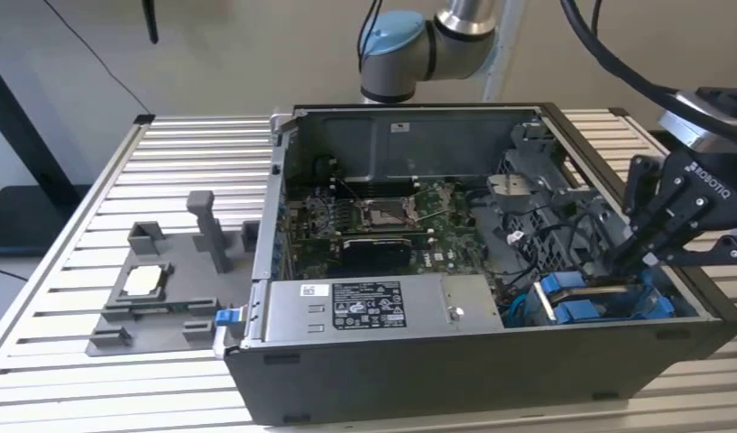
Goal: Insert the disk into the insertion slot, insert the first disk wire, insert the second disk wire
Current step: 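Insert the first disk wire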
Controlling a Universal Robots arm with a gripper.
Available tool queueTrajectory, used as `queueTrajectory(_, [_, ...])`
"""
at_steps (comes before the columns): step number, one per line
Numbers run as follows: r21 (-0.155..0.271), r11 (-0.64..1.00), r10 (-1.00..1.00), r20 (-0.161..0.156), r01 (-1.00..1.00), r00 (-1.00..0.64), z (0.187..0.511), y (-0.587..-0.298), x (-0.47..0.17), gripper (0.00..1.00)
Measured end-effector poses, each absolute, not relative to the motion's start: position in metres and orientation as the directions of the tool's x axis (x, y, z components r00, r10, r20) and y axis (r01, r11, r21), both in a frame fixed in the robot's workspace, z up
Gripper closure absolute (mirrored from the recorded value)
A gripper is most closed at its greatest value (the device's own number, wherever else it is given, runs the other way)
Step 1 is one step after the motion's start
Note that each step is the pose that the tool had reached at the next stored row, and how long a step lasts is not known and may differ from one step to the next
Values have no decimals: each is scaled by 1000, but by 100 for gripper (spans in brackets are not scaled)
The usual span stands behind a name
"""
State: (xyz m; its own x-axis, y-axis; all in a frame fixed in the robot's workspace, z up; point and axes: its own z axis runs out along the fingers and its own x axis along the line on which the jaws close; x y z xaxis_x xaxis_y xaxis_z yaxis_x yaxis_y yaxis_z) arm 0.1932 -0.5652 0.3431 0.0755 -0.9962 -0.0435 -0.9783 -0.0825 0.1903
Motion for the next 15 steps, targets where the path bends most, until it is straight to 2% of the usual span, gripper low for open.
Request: queueTrajectory(15, [190, -32, -999, -50, -981, 23, 341, -568, 193, 80])
